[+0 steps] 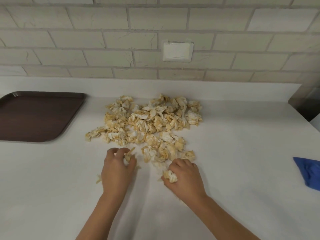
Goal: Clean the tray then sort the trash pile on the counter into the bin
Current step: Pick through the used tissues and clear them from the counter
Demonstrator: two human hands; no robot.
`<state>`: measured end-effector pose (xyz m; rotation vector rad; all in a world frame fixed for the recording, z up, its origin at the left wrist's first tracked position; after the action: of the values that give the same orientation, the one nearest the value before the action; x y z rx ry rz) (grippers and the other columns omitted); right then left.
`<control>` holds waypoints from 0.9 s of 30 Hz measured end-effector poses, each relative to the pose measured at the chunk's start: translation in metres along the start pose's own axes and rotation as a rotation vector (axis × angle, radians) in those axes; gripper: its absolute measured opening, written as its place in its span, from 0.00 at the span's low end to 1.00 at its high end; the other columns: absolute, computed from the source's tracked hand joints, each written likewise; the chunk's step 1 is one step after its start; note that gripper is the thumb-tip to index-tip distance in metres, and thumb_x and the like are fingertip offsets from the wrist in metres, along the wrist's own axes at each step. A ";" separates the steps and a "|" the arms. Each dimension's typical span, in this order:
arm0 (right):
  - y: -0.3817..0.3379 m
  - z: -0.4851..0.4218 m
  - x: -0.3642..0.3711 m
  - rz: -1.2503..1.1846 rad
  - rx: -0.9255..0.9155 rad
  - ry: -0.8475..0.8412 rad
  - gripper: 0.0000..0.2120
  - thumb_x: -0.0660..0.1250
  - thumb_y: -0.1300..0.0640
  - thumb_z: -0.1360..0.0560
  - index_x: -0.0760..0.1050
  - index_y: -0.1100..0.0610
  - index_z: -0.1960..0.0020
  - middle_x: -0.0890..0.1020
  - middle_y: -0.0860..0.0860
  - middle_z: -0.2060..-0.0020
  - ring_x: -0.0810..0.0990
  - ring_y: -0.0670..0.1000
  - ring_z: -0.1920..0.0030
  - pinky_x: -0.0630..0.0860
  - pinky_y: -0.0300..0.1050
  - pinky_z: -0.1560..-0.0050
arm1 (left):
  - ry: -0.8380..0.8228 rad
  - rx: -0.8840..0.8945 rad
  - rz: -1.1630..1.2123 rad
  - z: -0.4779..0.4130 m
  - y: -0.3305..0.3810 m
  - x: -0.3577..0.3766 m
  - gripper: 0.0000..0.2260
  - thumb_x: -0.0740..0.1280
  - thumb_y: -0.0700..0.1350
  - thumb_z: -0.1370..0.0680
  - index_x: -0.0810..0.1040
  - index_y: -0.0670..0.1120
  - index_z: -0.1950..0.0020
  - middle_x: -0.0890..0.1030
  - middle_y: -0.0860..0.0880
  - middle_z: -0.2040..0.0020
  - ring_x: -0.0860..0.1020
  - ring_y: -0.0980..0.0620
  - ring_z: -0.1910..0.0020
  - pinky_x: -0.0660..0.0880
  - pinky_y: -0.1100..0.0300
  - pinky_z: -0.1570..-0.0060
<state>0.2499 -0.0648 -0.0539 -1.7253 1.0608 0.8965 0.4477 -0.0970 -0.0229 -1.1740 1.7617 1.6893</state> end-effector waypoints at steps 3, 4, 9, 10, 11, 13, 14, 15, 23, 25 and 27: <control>-0.001 0.004 -0.002 -0.066 -0.083 -0.024 0.22 0.77 0.50 0.47 0.71 0.47 0.57 0.78 0.41 0.66 0.76 0.45 0.66 0.67 0.33 0.67 | -0.061 0.150 -0.163 0.000 -0.003 0.025 0.20 0.71 0.58 0.29 0.79 0.47 0.44 0.75 0.43 0.37 0.71 0.41 0.38 0.72 0.48 0.47; 0.000 0.006 -0.003 -0.069 -0.087 -0.029 0.25 0.78 0.51 0.48 0.72 0.46 0.54 0.78 0.41 0.66 0.77 0.45 0.66 0.67 0.32 0.68 | -0.063 0.207 -0.189 0.004 -0.004 0.031 0.22 0.71 0.61 0.31 0.79 0.46 0.45 0.77 0.44 0.40 0.73 0.41 0.41 0.73 0.48 0.48; 0.011 0.018 -0.004 -0.002 -0.052 -0.015 0.14 0.72 0.49 0.43 0.80 0.51 0.58 0.78 0.45 0.66 0.79 0.48 0.66 0.76 0.39 0.67 | 0.048 0.302 -0.208 0.022 -0.013 0.038 0.32 0.60 0.71 0.34 0.76 0.48 0.43 0.80 0.49 0.51 0.78 0.44 0.52 0.74 0.51 0.56; 0.012 0.020 -0.005 0.003 -0.032 -0.018 0.10 0.70 0.49 0.42 0.79 0.51 0.62 0.77 0.45 0.68 0.77 0.49 0.67 0.74 0.40 0.68 | 0.052 0.292 -0.216 0.020 -0.012 0.038 0.34 0.60 0.72 0.35 0.75 0.48 0.41 0.80 0.49 0.52 0.78 0.44 0.53 0.74 0.51 0.56; 0.012 0.021 -0.006 0.013 -0.020 -0.017 0.08 0.68 0.48 0.40 0.78 0.51 0.64 0.76 0.45 0.68 0.77 0.49 0.66 0.73 0.41 0.68 | 0.041 0.283 -0.246 0.017 -0.009 0.039 0.36 0.61 0.72 0.35 0.75 0.49 0.38 0.79 0.49 0.53 0.78 0.44 0.54 0.74 0.51 0.57; 0.012 0.026 -0.010 0.036 -0.012 -0.010 0.09 0.64 0.46 0.38 0.78 0.50 0.64 0.75 0.44 0.66 0.76 0.48 0.64 0.71 0.41 0.66 | 0.007 0.309 -0.330 0.010 0.000 0.041 0.37 0.63 0.73 0.35 0.74 0.51 0.34 0.78 0.48 0.55 0.77 0.45 0.57 0.73 0.53 0.61; 0.012 0.028 -0.011 0.030 -0.015 0.005 0.10 0.63 0.45 0.37 0.77 0.49 0.63 0.74 0.44 0.64 0.75 0.48 0.62 0.71 0.41 0.64 | -0.005 0.325 -0.350 0.007 0.004 0.043 0.35 0.65 0.72 0.35 0.75 0.53 0.35 0.78 0.48 0.57 0.77 0.45 0.59 0.73 0.53 0.62; 0.013 0.029 -0.012 0.008 -0.015 0.024 0.10 0.64 0.43 0.36 0.77 0.49 0.63 0.74 0.44 0.63 0.75 0.48 0.61 0.71 0.41 0.62 | -0.014 0.329 -0.341 0.006 0.007 0.043 0.30 0.67 0.69 0.34 0.78 0.54 0.38 0.77 0.48 0.57 0.76 0.45 0.59 0.72 0.53 0.63; 0.013 0.041 -0.022 -0.227 0.126 0.111 0.06 0.69 0.48 0.34 0.77 0.50 0.61 0.77 0.40 0.56 0.77 0.42 0.61 0.74 0.36 0.63 | -0.007 0.312 -0.133 0.007 0.000 0.048 0.09 0.68 0.51 0.30 0.84 0.50 0.54 0.81 0.50 0.52 0.77 0.45 0.55 0.69 0.53 0.58; 0.016 0.043 -0.026 -0.361 0.206 0.147 0.04 0.69 0.51 0.33 0.75 0.48 0.61 0.79 0.37 0.49 0.78 0.38 0.56 0.74 0.31 0.59 | -0.007 0.362 -0.066 0.011 -0.002 0.045 0.14 0.62 0.51 0.30 0.84 0.48 0.54 0.83 0.51 0.55 0.79 0.45 0.57 0.73 0.53 0.60; 0.020 0.046 -0.030 -0.524 0.326 0.190 0.05 0.71 0.54 0.33 0.76 0.48 0.59 0.79 0.35 0.46 0.80 0.37 0.52 0.74 0.31 0.54 | 0.013 0.337 0.023 0.017 -0.004 0.040 0.13 0.64 0.49 0.31 0.83 0.45 0.53 0.84 0.49 0.58 0.80 0.45 0.59 0.74 0.55 0.61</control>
<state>0.2147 -0.0181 -0.0492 -1.7077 0.7606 0.2201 0.4253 -0.0917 -0.0593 -1.0174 1.9782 1.3287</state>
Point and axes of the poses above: each hand's wrist, its own z-axis away from the middle knuckle, its own x-axis out of the palm, y = z × x, the point moved 2 cm from there along -z, towards the middle knuckle
